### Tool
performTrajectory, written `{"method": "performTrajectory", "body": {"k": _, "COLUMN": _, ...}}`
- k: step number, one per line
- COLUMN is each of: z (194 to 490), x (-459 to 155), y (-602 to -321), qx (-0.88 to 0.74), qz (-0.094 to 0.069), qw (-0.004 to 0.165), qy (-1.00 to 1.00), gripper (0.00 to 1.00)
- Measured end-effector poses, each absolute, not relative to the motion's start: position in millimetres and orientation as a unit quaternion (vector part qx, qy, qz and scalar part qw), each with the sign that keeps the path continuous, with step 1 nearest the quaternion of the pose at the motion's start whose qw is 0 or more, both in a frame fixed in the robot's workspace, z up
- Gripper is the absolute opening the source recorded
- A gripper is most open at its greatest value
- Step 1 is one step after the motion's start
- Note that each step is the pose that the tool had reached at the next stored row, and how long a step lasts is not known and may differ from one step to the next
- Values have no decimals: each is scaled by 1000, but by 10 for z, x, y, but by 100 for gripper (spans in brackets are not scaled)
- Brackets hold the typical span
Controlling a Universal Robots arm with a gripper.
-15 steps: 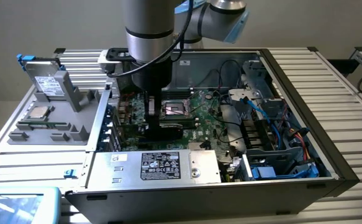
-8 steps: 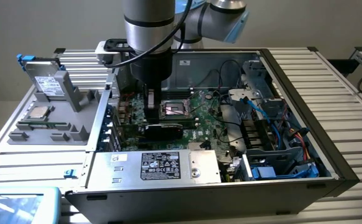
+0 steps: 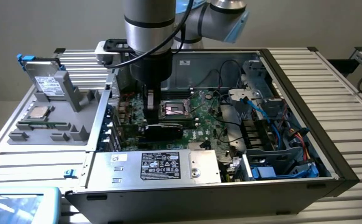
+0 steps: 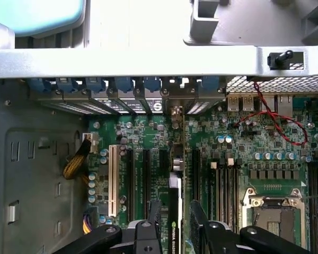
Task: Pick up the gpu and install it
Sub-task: 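Press down on the gpu until it lock into place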
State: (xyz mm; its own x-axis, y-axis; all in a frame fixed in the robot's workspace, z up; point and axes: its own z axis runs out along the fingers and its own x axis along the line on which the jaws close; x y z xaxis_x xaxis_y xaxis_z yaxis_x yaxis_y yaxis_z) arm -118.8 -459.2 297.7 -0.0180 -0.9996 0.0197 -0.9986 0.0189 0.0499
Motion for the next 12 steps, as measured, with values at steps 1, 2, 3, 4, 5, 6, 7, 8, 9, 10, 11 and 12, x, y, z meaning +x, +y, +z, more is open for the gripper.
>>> {"method": "performTrajectory", "body": {"k": 1, "z": 2977, "x": -1188, "y": -4594, "qx": 700, "qz": -11, "qw": 25, "qy": -713, "gripper": 34}}
{"method": "performTrajectory", "body": {"k": 2, "z": 2977, "x": -1188, "y": -4596, "qx": 700, "qz": -12, "qw": 25, "qy": -713, "gripper": 34}}
{"method": "performTrajectory", "body": {"k": 3, "z": 2977, "x": -1188, "y": -4599, "qx": 700, "qz": -13, "qw": 26, "qy": -713, "gripper": 27}}
{"method": "performTrajectory", "body": {"k": 4, "z": 2977, "x": -1188, "y": -4601, "qx": 700, "qz": -13, "qw": 26, "qy": -713, "gripper": 21}}
{"method": "performTrajectory", "body": {"k": 5, "z": 2977, "x": -1188, "y": -4604, "qx": 700, "qz": -14, "qw": 27, "qy": -713, "gripper": 21}}
{"method": "performTrajectory", "body": {"k": 6, "z": 2977, "x": -1188, "y": -4606, "qx": 700, "qz": -15, "qw": 27, "qy": -713, "gripper": 15}}
{"method": "performTrajectory", "body": {"k": 7, "z": 2977, "x": -1188, "y": -4609, "qx": 700, "qz": -15, "qw": 28, "qy": -713, "gripper": 12}}
{"method": "performTrajectory", "body": {"k": 8, "z": 2977, "x": -1188, "y": -4609, "qx": 700, "qz": -16, "qw": 28, "qy": -713, "gripper": 12}}
{"method": "performTrajectory", "body": {"k": 9, "z": 2977, "x": -1188, "y": -4608, "qx": 700, "qz": -16, "qw": 29, "qy": -713, "gripper": 12}}
{"method": "performTrajectory", "body": {"k": 10, "z": 2972, "x": -1189, "y": -4605, "qx": 700, "qz": -16, "qw": 29, "qy": -713, "gripper": 12}}
{"method": "performTrajectory", "body": {"k": 11, "z": 2961, "x": -1204, "y": -4598, "qx": 700, "qz": -15, "qw": 29, "qy": -713, "gripper": 12}}
{"method": "performTrajectory", "body": {"k": 12, "z": 2950, "x": -1220, "y": -4592, "qx": 700, "qz": -14, "qw": 28, "qy": -713, "gripper": 12}}
